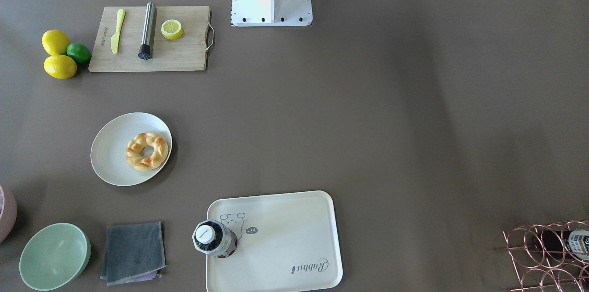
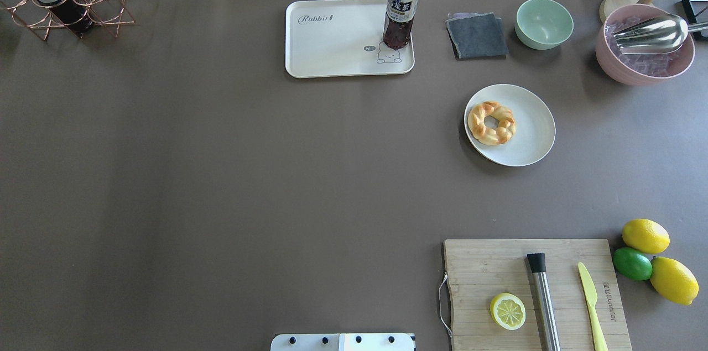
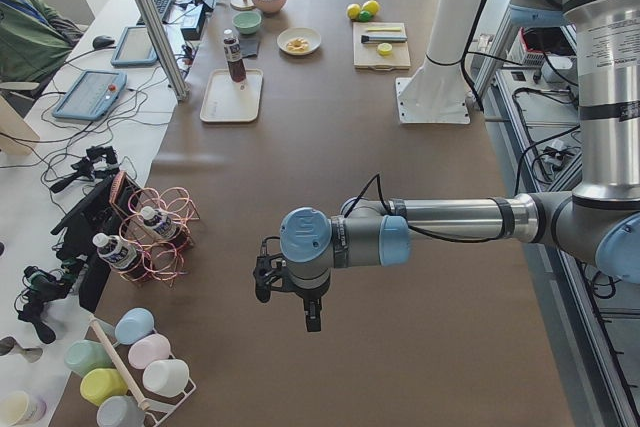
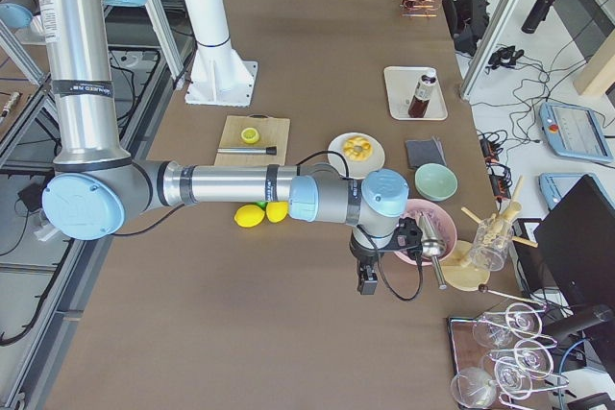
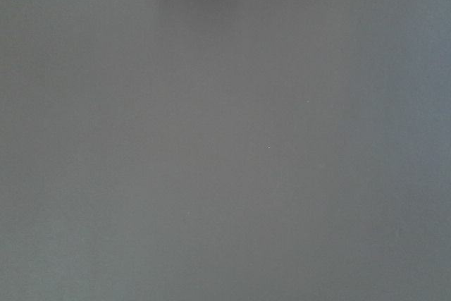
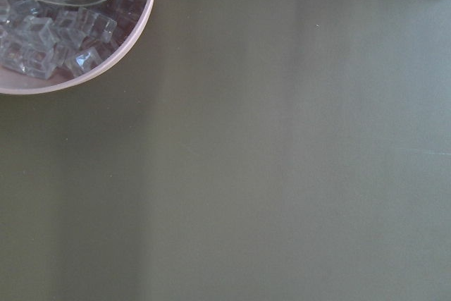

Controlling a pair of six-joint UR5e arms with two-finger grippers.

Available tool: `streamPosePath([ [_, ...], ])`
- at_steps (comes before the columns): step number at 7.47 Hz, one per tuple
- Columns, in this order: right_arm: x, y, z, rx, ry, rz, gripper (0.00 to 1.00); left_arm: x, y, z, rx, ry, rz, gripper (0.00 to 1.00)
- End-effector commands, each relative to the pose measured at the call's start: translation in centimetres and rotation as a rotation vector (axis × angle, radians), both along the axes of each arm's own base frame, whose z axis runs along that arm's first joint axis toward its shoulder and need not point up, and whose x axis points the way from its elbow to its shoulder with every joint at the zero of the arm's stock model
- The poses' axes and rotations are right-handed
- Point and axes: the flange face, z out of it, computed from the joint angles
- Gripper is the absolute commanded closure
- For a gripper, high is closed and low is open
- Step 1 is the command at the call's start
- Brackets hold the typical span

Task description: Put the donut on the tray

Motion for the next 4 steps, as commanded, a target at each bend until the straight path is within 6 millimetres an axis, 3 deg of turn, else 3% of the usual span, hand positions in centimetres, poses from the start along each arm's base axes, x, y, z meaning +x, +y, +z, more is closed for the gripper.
streamPosePath([
  [1,0.0,0.0,-0.1,0.001,-0.003,0.001,0.0,-0.7,-0.5,-1.8,0.04,-0.085,0.001,0.01],
  [2,0.0,-0.2,-0.3,0.006,0.0,0.0,0.0,0.1,0.9,-2.2,0.044,0.0,0.004,0.01],
  [4,0.0,0.0,-0.3,0.006,-0.001,0.0,0.0,0.6,0.9,-2.5,0.047,0.071,0.002,0.01],
])
